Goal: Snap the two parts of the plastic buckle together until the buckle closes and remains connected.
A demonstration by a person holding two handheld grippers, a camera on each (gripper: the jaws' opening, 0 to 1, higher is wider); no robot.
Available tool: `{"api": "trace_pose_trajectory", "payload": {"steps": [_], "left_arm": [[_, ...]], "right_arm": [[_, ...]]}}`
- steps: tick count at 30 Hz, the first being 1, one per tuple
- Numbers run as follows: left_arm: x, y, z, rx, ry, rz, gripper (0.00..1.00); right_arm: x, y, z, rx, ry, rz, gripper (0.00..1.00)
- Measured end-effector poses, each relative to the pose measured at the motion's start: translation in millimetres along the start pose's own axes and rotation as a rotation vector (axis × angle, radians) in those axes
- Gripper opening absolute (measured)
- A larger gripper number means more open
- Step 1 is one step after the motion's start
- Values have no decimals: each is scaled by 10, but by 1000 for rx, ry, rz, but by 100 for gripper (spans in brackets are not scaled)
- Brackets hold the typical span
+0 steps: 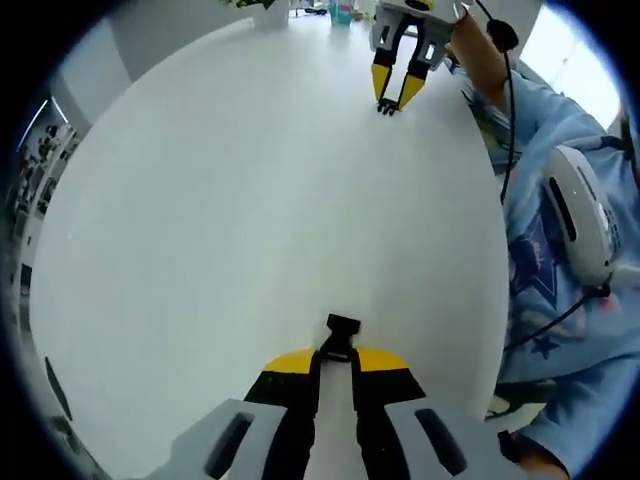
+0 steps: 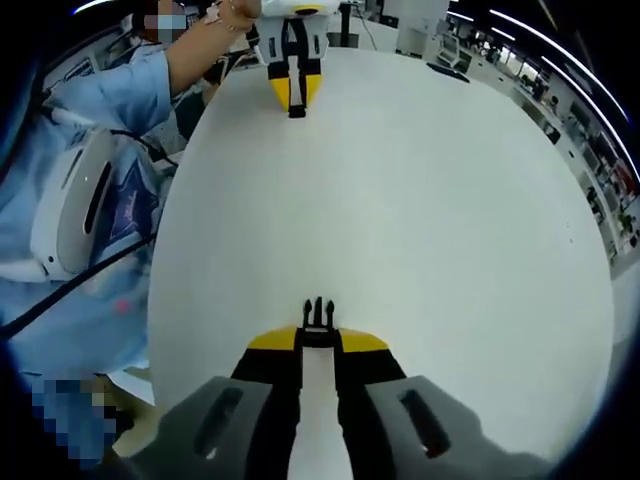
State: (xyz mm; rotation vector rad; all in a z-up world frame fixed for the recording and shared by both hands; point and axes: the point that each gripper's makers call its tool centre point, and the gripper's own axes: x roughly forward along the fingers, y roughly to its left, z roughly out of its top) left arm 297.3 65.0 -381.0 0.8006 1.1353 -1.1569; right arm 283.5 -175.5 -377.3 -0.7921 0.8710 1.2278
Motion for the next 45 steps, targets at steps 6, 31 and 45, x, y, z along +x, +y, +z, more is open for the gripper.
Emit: {"api": "trace_pose_trajectory", "payload": {"steps": [6, 31, 45], "left_arm": [[30, -30, 61, -3, -1, 3, 11], [80, -33, 247, 9, -27, -2, 11], [123, -51, 393, 16, -64, -1, 11]], "right_arm": [[59, 30, 109, -16, -12, 0, 12], [290, 94, 558, -90, -55, 23, 11], [373, 90, 726, -108, -84, 21, 11]]}}
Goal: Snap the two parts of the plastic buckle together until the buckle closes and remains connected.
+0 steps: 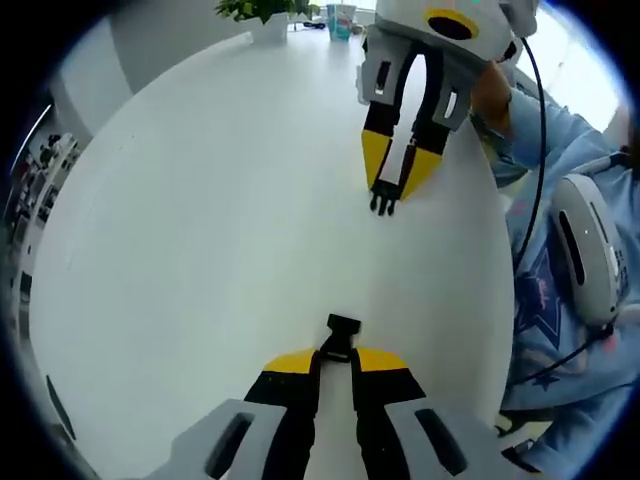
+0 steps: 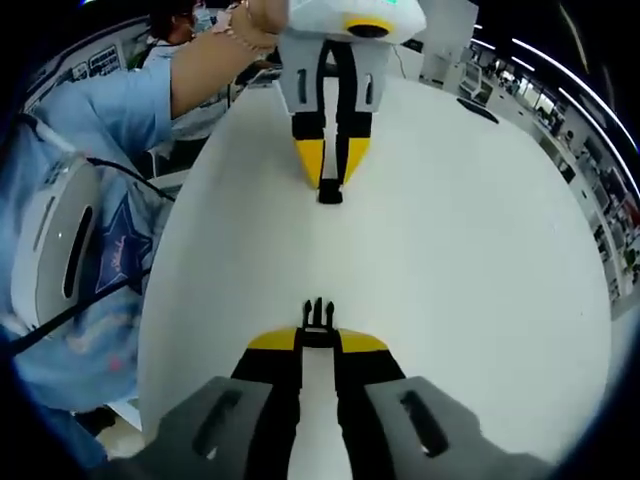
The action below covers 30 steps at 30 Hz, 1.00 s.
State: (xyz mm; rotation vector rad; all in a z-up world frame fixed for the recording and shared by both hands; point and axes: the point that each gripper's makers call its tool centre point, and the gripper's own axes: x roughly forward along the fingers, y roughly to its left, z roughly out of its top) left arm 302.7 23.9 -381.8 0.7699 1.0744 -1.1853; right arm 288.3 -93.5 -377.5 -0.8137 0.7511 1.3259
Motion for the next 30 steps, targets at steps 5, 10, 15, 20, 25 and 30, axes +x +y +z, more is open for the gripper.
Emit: {"api": "trace_pose_trajectory", "payload": {"steps": [5, 10, 15, 20, 25, 30], "left_arm": [[13, -10, 42, 2, -3, -1, 11], [23, -23, 84, 10, -5, 1, 11], [40, -45, 134, 20, -10, 1, 11], [49, -60, 178, 23, -15, -5, 11], [60, -86, 220, 26, -23, -7, 11], [71, -116, 245, 24, -29, -7, 11]], "right_arm": [[23, 4, 41, -11, -11, -2, 11], [54, -2, 93, -14, -21, 5, 11], [89, -4, 147, -18, -35, 7, 11], [115, 7, 201, -16, -51, 18, 11], [156, -18, 269, -11, -61, 11, 11], [196, -11, 321, -1, -69, 6, 11]]}}
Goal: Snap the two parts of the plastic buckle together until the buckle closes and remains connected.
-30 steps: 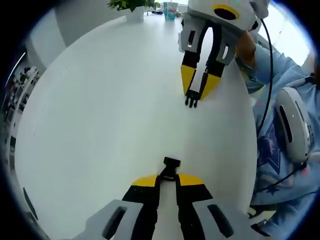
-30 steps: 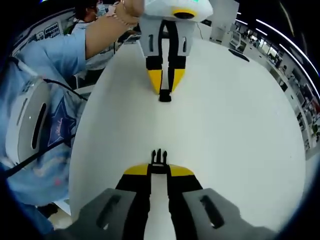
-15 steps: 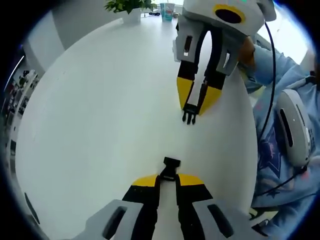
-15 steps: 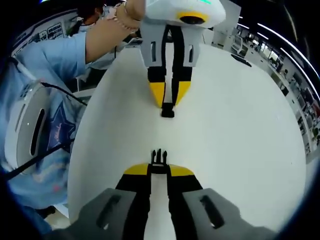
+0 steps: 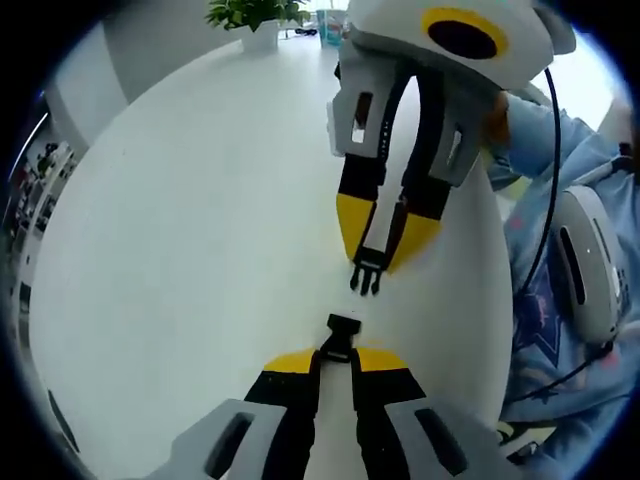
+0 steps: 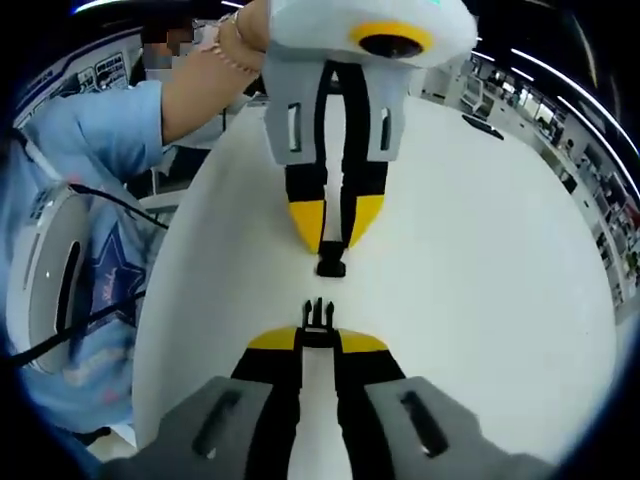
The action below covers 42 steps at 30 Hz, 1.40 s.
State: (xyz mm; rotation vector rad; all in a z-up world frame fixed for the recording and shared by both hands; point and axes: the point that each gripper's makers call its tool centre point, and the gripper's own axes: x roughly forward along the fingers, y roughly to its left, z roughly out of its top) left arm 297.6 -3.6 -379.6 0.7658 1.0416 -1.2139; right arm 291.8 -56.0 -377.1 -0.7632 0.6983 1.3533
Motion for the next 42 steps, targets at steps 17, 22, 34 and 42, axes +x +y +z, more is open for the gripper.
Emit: {"api": "trace_pose_trajectory", "payload": {"steps": [17, 22, 34, 42], "left_arm": [[20, -4, 35, -35, -39, -4, 11], [30, -7, 29, -36, -37, 0, 11], [50, -3, 27, -37, -33, -3, 11], [63, -6, 28, 4, -24, 12, 11]], "right_arm": [[87, -53, 70, 39, 11, -29, 11], [97, -61, 70, 30, 6, -40, 11], [107, -96, 62, 47, -58, -43, 11], [118, -123, 67, 54, -73, -54, 11]]}}
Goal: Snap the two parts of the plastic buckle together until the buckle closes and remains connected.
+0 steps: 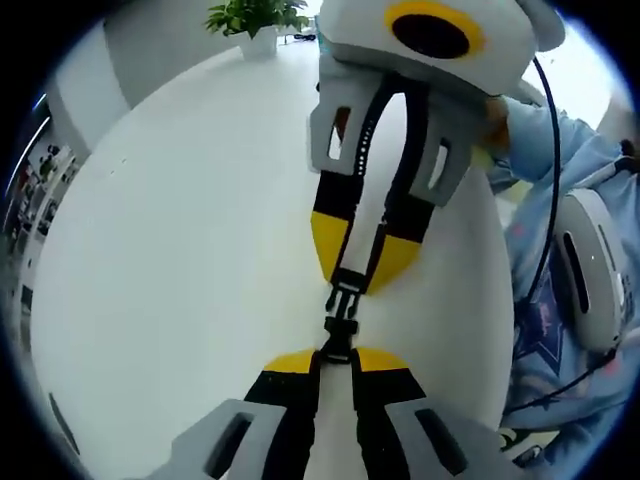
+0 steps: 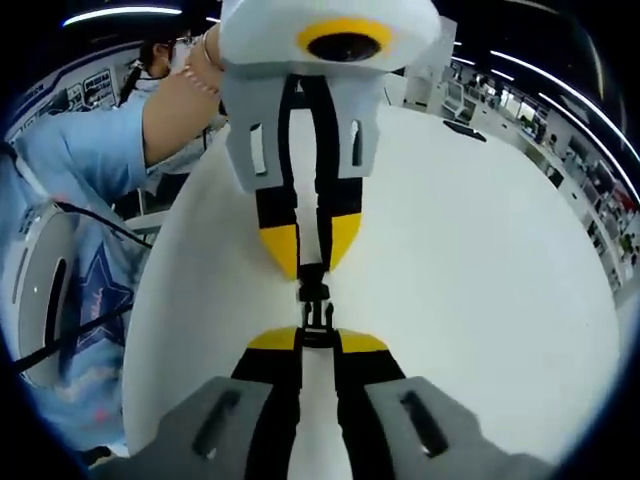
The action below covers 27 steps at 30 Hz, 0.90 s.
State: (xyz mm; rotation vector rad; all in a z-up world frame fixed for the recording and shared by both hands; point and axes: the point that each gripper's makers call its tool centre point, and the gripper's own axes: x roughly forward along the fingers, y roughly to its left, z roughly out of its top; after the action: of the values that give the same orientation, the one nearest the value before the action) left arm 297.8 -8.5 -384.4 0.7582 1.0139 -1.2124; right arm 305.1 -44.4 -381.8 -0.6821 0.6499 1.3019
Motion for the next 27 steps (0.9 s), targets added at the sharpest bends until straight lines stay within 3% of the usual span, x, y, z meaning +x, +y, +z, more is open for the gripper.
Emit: {"api": "trace_pose_trajectory", "payload": {"steps": [12, 27], "left_arm": [[3, -4, 16, 5, -6, -1, 11], [-12, -12, 37, 41, -12, -8, 12]], "right_arm": [[-7, 36, 18, -46, 12, 10, 11], [-10, 50, 31, -111, 80, 66, 12]]}}
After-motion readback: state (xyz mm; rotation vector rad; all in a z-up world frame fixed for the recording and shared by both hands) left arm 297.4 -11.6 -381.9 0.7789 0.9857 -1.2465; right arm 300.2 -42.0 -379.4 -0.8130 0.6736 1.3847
